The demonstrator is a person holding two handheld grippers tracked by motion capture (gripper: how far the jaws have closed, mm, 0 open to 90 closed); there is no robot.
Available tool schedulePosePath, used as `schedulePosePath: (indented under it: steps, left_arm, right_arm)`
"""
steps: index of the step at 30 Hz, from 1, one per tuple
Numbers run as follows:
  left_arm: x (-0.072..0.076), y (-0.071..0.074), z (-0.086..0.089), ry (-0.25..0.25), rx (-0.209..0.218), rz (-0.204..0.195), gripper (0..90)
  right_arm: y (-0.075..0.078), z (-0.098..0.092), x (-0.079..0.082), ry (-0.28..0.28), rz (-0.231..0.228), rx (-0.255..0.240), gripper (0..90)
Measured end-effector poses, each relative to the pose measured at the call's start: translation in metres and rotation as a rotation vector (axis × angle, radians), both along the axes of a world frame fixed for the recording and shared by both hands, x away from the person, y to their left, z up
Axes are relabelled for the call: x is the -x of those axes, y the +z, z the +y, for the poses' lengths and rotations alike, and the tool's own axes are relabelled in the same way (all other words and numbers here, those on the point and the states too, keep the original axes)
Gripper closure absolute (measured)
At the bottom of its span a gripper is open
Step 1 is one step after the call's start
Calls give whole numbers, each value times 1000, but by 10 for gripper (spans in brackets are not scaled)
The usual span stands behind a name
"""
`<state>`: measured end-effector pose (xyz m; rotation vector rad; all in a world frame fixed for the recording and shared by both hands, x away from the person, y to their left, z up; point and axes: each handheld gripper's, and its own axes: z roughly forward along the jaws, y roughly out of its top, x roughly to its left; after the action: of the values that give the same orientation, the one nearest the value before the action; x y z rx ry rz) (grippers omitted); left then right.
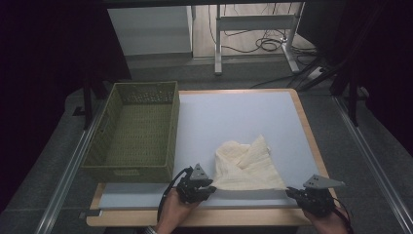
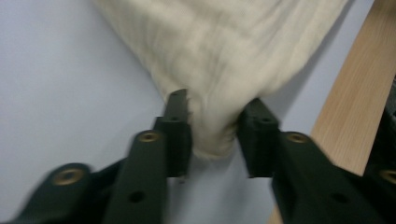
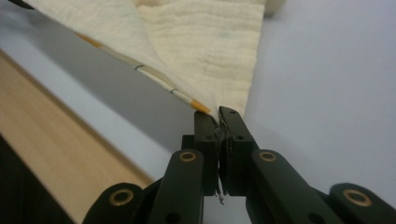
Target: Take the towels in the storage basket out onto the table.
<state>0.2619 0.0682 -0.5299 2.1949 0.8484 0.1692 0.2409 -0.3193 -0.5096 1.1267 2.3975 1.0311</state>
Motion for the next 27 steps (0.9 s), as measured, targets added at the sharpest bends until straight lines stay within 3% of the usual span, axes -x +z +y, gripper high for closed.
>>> schedulePosePath:
  steps: [3, 8, 11, 14, 15, 22, 26, 27]
  left_arm:
    - [5, 2, 10, 15, 7, -4, 505]
    - [8, 13, 20, 46, 15, -33, 464]
    - [6, 22, 22, 66, 25, -48, 464]
    - [2, 32, 19, 68, 36, -61, 464]
    - [1, 39, 19, 67, 35, -77, 463]
    - [-4, 54, 22, 81, 42, -82, 426]
    - [-13, 56, 16, 84, 47, -73, 431]
    - [-22, 57, 9, 83, 55, -68, 438]
  right_arm:
    - [-3, -9, 7, -18, 12, -3, 751]
    - [7, -23, 11, -52, -11, -7, 708]
    - [13, -31, 3, -80, -23, -26, 702]
    - [14, -28, -4, -80, -29, -32, 699]
    - [15, -23, -14, -73, -36, -27, 694]
    - [18, -6, -40, -54, -47, -3, 670]
    - [20, 0, -49, -49, -52, -8, 660]
    - [22, 4, -56, -44, -54, -10, 655]
